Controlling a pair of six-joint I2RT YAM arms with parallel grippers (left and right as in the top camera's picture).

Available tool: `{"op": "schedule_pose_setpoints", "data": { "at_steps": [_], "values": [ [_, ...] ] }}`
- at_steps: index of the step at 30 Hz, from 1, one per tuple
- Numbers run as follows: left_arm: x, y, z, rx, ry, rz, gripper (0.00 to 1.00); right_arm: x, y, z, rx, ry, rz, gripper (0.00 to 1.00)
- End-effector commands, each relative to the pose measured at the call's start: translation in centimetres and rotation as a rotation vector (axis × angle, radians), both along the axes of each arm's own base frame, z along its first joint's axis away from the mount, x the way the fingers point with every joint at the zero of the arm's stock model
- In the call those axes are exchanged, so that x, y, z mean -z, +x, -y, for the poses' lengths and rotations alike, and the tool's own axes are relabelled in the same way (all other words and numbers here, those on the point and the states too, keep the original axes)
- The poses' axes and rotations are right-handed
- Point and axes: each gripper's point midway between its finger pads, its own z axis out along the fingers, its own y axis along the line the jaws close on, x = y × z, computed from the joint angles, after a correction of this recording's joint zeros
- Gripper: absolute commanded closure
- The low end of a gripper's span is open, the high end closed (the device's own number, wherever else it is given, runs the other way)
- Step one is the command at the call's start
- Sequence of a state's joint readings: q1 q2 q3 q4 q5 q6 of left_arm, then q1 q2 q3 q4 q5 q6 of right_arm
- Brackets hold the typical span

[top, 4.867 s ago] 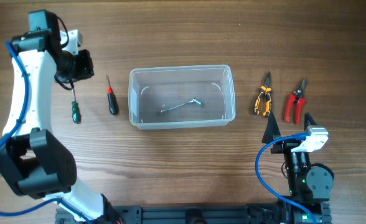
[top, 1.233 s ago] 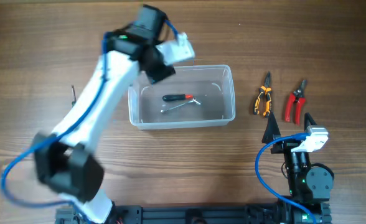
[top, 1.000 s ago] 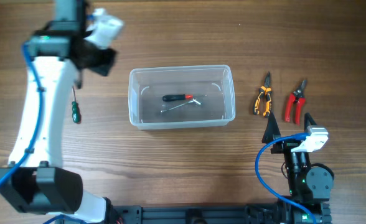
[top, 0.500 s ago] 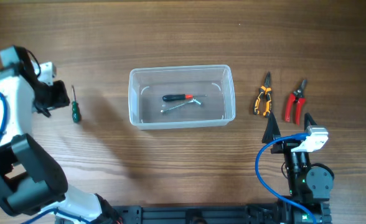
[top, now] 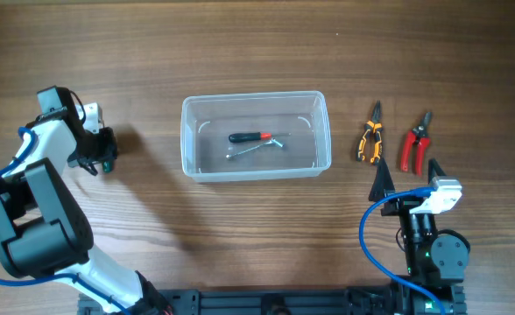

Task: Pack container
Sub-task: 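Move the left gripper to the green screwdriver and grasp it, then carry the green screwdriver with the left gripper into the container, release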

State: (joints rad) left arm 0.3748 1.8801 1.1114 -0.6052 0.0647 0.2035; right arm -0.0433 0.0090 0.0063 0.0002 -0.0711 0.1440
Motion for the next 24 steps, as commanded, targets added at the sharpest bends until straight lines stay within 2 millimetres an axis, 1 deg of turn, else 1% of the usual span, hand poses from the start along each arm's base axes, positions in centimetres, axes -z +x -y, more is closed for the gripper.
{"op": "schedule_pose_setpoints", "data": {
  "at_steps": [1, 6, 7, 9, 13, 16, 18, 20, 21, 22, 23, 24],
  "values": [
    [2.0, -0.4, 0.4, 0.008, -0.017, -0.043, 0.64, -0.2, 0.0, 0.0, 0.000, -0.011, 0.008, 0.00],
    [3.1, -1.4, 0.6, 0.007, -0.027, -0.097, 0.64, -0.2, 0.0, 0.0, 0.000, -0.011, 0.008, 0.00],
    [3.1, -1.6, 0.7, 0.007, -0.030, -0.105, 0.71, -0.2, 0.0, 0.0, 0.000, -0.011, 0.008, 0.00],
    [3.1, -2.0, 0.9, 0.006, -0.037, -0.122, 0.93, -0.2, 0.0, 0.0, 0.000, -0.011, 0.008, 0.00],
    [3.1, -2.3, 0.9, 0.006, -0.040, -0.131, 0.96, -0.2, 0.0, 0.0, 0.000, -0.011, 0.008, 0.00],
    [2.8, -2.1, 0.9, 0.006, -0.039, -0.127, 0.96, -0.2, 0.0, 0.0, 0.000, -0.011, 0.008, 0.00],
    [1.6, -1.2, 0.5, 0.006, -0.029, -0.103, 0.96, -0.2, 0.0, 0.0, 0.000, -0.011, 0.008, 0.00],
    [-1.1, 0.7, -0.2, 0.006, -0.006, -0.045, 0.96, -0.2, 0.0, 0.0, 0.000, -0.011, 0.008, 0.00],
    [-3.3, 2.1, -0.7, 0.006, 0.013, 0.004, 0.96, -0.2, 0.0, 0.0, 0.000, -0.011, 0.008, 0.00],
    [-5.0, 3.0, -1.1, 0.005, 0.025, 0.037, 0.96, -0.2, 0.0, 0.0, 0.000, -0.011, 0.008, 0.00],
    [-7.5, 4.2, -1.6, 0.005, 0.043, 0.084, 0.96, -0.2, 0.0, 0.0, 0.000, -0.011, 0.008, 0.00],
    [-9.4, 5.1, -1.8, 0.007, 0.055, 0.126, 0.96, -0.2, 0.0, 0.0, 0.000, -0.011, 0.008, 0.00]
  ]
}}
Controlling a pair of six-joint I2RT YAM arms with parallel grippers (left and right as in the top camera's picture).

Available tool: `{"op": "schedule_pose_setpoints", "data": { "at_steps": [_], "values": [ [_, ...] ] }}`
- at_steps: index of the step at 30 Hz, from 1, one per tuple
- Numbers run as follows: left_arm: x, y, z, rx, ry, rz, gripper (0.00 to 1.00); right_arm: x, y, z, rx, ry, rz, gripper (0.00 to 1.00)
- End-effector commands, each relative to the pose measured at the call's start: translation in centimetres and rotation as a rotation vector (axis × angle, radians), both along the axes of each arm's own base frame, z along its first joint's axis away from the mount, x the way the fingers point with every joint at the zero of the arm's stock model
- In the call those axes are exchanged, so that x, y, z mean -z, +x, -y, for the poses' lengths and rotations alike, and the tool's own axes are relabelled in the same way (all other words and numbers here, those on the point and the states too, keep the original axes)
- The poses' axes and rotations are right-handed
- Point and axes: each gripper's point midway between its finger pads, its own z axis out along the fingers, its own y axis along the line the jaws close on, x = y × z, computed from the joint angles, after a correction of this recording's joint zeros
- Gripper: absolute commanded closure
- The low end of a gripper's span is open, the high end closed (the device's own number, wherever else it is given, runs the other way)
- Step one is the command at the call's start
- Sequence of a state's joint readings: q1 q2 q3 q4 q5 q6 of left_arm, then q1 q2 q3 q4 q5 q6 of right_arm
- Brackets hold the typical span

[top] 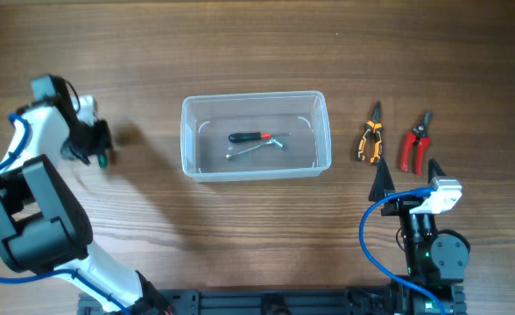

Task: Pack container
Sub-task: 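Carry the green screwdriver with the left gripper into the container, release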

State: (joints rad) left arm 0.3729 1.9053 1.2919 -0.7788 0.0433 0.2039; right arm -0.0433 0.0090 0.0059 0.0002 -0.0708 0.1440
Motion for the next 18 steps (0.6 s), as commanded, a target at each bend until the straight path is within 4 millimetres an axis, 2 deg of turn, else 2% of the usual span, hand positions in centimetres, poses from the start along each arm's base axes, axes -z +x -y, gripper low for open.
{"op": "schedule_pose_setpoints", "data": {
  "at_steps": [1, 4, 5, 7, 12, 13, 14, 16, 18],
  "values": [
    [-7.4, 3.9, -0.8, 0.013, 0.042, 0.181, 0.96, -0.2, 0.0, 0.0, 0.000, -0.011, 0.009, 0.00],
    [-11.9, 6.1, 1.2, 0.067, -0.016, 0.319, 0.96, -0.2, 0.0, 0.0, 0.000, -0.011, 0.009, 0.00],
    [-12.6, 6.4, 1.8, 0.083, -0.027, 0.340, 0.96, -0.2, 0.0, 0.0, 0.000, -0.010, 0.009, 0.00],
    [-14.6, 7.3, 4.4, 0.148, -0.048, 0.398, 0.96, -0.2, 0.0, 0.0, 0.000, -0.010, 0.009, 0.00],
    [-17.4, 7.6, 15.1, 0.558, -0.067, 0.480, 0.96, -0.2, 0.0, 0.0, 0.000, -0.011, 0.009, 0.00],
    [-18.1, 7.2, 18.6, 0.696, -0.054, 0.500, 0.96, -0.2, 0.0, 0.0, 0.000, -0.011, 0.009, 0.00],
    [-18.5, 6.4, 22.6, 0.868, -0.038, 0.521, 0.96, -0.2, 0.0, 0.0, 0.000, -0.011, 0.009, 0.00],
    [-18.7, 5.0, 26.8, 1.050, -0.027, 0.534, 0.96, -0.2, 0.0, 0.0, 0.000, -0.011, 0.009, 0.00],
    [-18.2, 2.0, 32.6, 1.270, -0.021, 0.513, 0.96, -0.2, 0.0, 0.0, 0.000, -0.011, 0.009, 0.00]
  ]
}}
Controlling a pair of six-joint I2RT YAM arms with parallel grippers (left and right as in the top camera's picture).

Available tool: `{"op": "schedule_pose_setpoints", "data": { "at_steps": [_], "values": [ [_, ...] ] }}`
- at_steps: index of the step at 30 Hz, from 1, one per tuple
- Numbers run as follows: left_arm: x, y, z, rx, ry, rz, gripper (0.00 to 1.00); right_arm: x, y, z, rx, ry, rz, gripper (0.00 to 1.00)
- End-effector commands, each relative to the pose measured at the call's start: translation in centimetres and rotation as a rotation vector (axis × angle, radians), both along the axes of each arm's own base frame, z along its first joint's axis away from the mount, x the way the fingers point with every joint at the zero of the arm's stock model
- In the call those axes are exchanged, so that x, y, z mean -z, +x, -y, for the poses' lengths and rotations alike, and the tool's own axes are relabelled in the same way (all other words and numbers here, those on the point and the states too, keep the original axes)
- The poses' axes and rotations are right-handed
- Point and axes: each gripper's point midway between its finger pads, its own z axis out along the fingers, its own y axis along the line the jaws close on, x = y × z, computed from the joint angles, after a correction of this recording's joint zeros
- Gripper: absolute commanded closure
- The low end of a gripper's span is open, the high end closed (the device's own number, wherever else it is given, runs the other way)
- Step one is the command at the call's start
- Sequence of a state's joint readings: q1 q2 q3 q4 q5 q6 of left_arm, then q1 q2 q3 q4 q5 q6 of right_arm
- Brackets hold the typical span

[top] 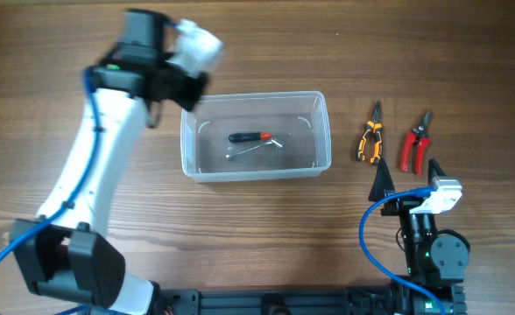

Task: Pack container
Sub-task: 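Carry the green screwdriver with the left gripper into the container, release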

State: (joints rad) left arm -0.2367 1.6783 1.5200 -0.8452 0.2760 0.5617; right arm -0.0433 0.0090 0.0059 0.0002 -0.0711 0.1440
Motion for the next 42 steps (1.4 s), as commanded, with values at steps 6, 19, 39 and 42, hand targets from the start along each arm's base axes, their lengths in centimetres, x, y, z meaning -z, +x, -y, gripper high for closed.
{"op": "schedule_pose_setpoints", "data": {
  "at_steps": [6, 19, 39, 42],
  "values": [
    [0.2, -8.2, 9.1, 0.438, 0.142, -0.007, 0.96, -0.2, 0.0, 0.0, 0.000, -0.011, 0.009, 0.00],
    [13.0, -9.6, 8.5, 0.458, 0.263, -0.400, 0.96, -0.2, 0.0, 0.0, 0.000, -0.010, 0.009, 0.00],
    [12.2, -5.7, 9.0, 0.361, 0.222, -0.363, 0.49, -0.2, 0.0, 0.0, 0.000, -0.011, 0.009, 0.00],
    [3.2, -1.1, 7.9, 0.184, 0.124, -0.182, 0.40, -0.2, 0.0, 0.0, 0.000, -0.011, 0.009, 0.00]
  ]
}}
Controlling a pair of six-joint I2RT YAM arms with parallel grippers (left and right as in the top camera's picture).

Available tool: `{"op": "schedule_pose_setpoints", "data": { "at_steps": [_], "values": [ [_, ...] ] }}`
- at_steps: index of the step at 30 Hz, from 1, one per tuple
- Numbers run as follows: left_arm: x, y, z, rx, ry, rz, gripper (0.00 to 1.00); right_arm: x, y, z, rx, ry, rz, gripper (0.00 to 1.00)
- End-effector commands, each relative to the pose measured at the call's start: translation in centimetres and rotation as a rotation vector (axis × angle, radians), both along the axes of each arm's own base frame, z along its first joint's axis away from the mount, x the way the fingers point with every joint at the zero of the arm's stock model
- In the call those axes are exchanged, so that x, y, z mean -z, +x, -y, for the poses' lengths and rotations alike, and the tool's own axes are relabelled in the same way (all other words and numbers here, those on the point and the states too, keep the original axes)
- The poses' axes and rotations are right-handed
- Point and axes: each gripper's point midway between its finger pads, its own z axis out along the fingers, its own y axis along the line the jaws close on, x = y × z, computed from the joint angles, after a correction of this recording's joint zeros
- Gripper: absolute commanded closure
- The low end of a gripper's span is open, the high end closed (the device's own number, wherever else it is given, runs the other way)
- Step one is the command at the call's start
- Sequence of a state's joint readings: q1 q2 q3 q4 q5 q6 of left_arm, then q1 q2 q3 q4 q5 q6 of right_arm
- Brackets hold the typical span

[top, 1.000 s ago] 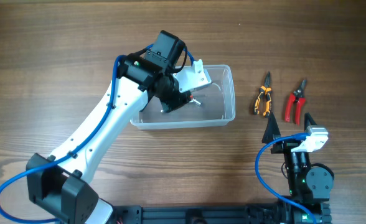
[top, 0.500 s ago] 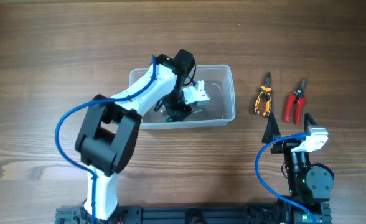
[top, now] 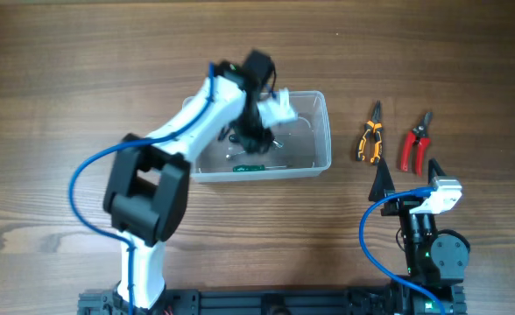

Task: Pack container
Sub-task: 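Carry the green screwdriver with the left gripper into the container, release, then raise the left arm away to the side, then move the right gripper to the orange-and-black pliers and grasp them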

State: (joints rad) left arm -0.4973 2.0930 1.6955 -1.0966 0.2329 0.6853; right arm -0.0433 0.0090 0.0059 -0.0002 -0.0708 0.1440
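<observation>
A clear plastic container (top: 323, 131) stands in the middle of the table. Inside lie a red-and-black-handled tool, partly hidden by my left arm, and a green-handled screwdriver (top: 249, 166) near the front wall. My left gripper (top: 249, 140) hangs over the container's middle, just above the screwdriver and apart from it, open as far as I can see. Orange-handled pliers (top: 370, 140) and red-handled cutters (top: 415, 144) lie on the table to the right of the container. My right gripper (top: 406, 175) rests open at the front right, just short of them.
The wooden table (top: 82, 70) stretches all around the container. The left arm's white links (top: 179, 140) reach from the front edge over the container's left wall. The right arm's base and blue cable (top: 371, 236) sit at the front right.
My left gripper has moved from the container's back left corner to over its middle. The green-handled screwdriver now lies inside the container, out of the fingers.
My left gripper was far left on the table, shut on a green-handled tool. It shifted a little further left, then stood at the container's back left corner. Now it is over the container and the green screwdriver lies inside. The right arm has not moved.
</observation>
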Motion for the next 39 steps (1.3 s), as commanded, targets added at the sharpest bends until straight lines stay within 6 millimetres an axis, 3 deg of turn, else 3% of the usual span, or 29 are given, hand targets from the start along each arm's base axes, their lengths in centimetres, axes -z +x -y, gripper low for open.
{"op": "schedule_pose_setpoints", "data": {
  "at_steps": [1, 2, 4, 5, 7, 9, 10, 12, 14, 15, 16, 17, 27, 31, 36, 39],
  "values": [
    [-12.1, 5.8, -2.2, -0.243, -0.128, 0.270, 0.39, -0.2, 0.0, 0.0, 0.000, -0.011, 0.009, 0.00],
    [-14.3, 7.7, -5.0, -0.375, -0.114, 0.343, 0.40, -0.2, 0.0, 0.0, 0.000, -0.011, 0.009, 0.00],
    [-15.7, 10.4, -11.8, -0.657, -0.039, 0.425, 0.41, -0.2, 0.0, 0.0, 0.000, -0.011, 0.009, 0.00],
    [-15.8, 11.3, -16.7, -0.851, 0.020, 0.443, 0.31, -0.2, 0.0, 0.0, 0.000, -0.011, 0.009, 0.00],
    [-15.6, 11.5, -23.8, -1.105, 0.051, 0.423, 0.29, -0.2, 0.0, 0.0, 0.000, -0.011, 0.009, 0.00],
    [-15.6, 10.0, -35.1, -1.505, 0.044, 0.398, 0.28, -0.2, 0.0, 0.0, 0.000, -0.011, 0.009, 0.00],
    [-15.6, 9.1, -38.1, -1.621, 0.029, 0.386, 0.28, -0.2, 0.0, 0.0, 0.000, -0.010, 0.009, 0.00],
    [-15.5, 7.9, -41.4, -1.749, -0.052, 0.339, 0.35, -0.2, 0.0, 0.0, 0.000, -0.011, 0.009, 0.00],
    [-15.6, 7.0, -42.9, -1.807, -0.183, 0.268, 0.39, -0.2, 0.0, 0.0, 0.000, -0.011, 0.009, 0.00],
    [-15.5, 6.5, -43.7, -1.827, -0.195, 0.255, 0.34, -0.2, 0.0, 0.0, 0.000, -0.010, 0.009, 0.00],
    [-15.5, 6.1, -44.2, -1.840, -0.186, 0.252, 0.22, -0.2, 0.0, 0.0, 0.000, -0.011, 0.009, 0.00],
    [-15.4, 6.0, -44.1, -1.841, -0.183, 0.247, 0.00, -0.2, 0.0, 0.0, 0.000, -0.011, 0.009, 0.00],
    [-15.4, 6.0, -44.1, -1.841, -0.184, 0.246, 0.00, -0.2, 0.0, 0.2, 0.011, -0.013, 0.008, 0.00],
    [-15.4, 6.0, -44.1, -1.841, -0.184, 0.247, 0.00, -0.4, -0.1, 0.0, -0.001, 0.174, 0.006, 0.00],
    [-15.4, 6.0, -44.1, -1.841, -0.184, 0.247, 0.00, -4.7, -0.4, 0.9, 0.053, 0.074, 0.027, 0.00],
    [-15.4, 6.0, -44.1, -1.841, -0.184, 0.247, 0.00, -8.1, 1.7, 1.0, 0.053, 0.011, -0.087, 0.00]
  ]
}}
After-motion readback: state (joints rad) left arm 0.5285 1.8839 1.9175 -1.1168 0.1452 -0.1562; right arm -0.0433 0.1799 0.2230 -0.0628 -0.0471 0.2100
